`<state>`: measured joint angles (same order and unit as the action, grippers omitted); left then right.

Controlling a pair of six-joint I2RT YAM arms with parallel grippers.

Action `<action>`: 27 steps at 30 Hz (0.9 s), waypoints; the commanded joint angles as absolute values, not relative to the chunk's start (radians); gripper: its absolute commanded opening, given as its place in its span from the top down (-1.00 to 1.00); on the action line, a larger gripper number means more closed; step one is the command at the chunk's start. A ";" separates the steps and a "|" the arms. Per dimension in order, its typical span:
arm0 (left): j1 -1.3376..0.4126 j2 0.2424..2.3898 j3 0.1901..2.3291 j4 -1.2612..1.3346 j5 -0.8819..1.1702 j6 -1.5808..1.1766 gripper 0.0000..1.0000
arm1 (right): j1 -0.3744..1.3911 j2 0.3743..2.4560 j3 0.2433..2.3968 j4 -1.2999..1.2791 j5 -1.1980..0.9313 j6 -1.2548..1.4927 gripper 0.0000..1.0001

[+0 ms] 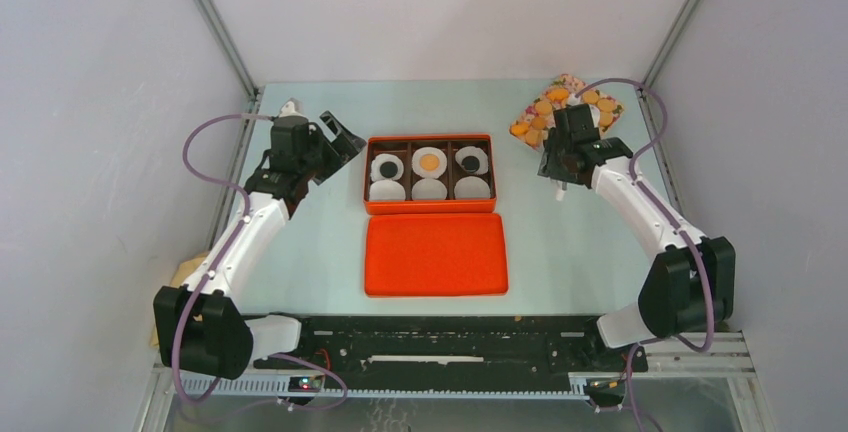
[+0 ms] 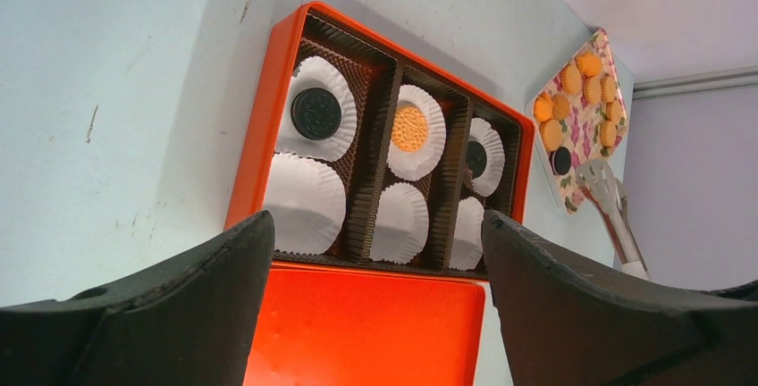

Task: Pack the cookies

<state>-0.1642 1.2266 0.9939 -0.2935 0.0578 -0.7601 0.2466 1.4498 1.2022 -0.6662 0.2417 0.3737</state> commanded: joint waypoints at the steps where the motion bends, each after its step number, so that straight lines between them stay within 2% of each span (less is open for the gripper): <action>1: -0.172 1.233 0.971 -0.252 0.075 -0.755 -0.80 | 0.224 1.493 1.245 -0.627 0.240 0.391 -0.09; 14: -0.172 1.235 0.967 -0.255 0.070 -0.747 -0.80 | 0.203 1.601 1.254 -0.570 0.251 0.393 -0.08; 27: -0.172 1.256 0.972 -0.242 0.084 -0.751 -0.80 | 0.192 1.556 1.301 -0.580 0.245 0.390 -0.07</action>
<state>-0.1661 1.2442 0.9939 -0.2890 0.0608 -0.7597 0.2062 1.5764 1.2385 -0.6384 0.2207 0.3733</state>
